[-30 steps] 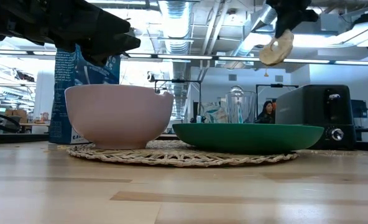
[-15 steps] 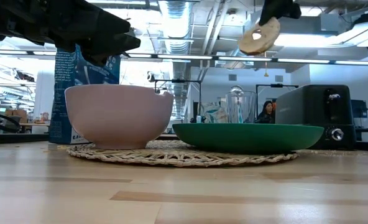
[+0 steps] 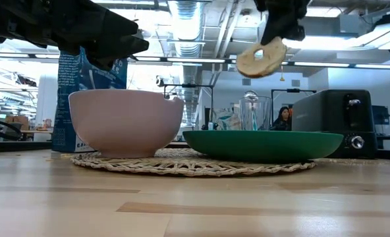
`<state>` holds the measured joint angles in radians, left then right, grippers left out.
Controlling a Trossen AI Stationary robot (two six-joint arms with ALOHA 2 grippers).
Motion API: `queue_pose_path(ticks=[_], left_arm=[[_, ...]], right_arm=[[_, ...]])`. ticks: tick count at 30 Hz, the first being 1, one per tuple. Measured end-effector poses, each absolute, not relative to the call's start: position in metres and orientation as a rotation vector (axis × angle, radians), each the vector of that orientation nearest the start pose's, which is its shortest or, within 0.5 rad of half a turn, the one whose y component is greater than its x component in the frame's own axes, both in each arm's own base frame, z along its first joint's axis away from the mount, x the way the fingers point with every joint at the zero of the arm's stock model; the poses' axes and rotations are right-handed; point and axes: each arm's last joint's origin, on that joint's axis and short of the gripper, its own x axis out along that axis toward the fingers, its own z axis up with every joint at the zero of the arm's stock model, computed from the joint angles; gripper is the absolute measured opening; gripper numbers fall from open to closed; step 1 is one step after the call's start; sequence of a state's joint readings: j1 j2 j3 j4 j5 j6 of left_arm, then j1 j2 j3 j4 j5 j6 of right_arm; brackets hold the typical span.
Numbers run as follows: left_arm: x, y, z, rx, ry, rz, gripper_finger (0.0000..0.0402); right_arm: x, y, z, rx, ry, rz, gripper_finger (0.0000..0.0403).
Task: Arrange a breakfast setting
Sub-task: Put the toasted bagel on the green plate
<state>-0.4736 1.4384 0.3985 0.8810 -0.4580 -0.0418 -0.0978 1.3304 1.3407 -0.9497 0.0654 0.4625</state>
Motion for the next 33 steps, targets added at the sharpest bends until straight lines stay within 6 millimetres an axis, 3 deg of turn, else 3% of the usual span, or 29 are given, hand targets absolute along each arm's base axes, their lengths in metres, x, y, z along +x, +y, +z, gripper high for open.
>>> queue_pose_path(ticks=[11,33], left_arm=[[0.231,-0.104,0.169,0.029,0.142,-0.013,0.0210],[0.232,-0.104,0.171,0.018,0.132,-0.016,0.0210]], right_arm=[[0.267,-0.026,0.294,0.481,0.884,-0.270,0.0082],[0.264,-0.029,0.233,0.532,0.849,-0.209,0.0082]])
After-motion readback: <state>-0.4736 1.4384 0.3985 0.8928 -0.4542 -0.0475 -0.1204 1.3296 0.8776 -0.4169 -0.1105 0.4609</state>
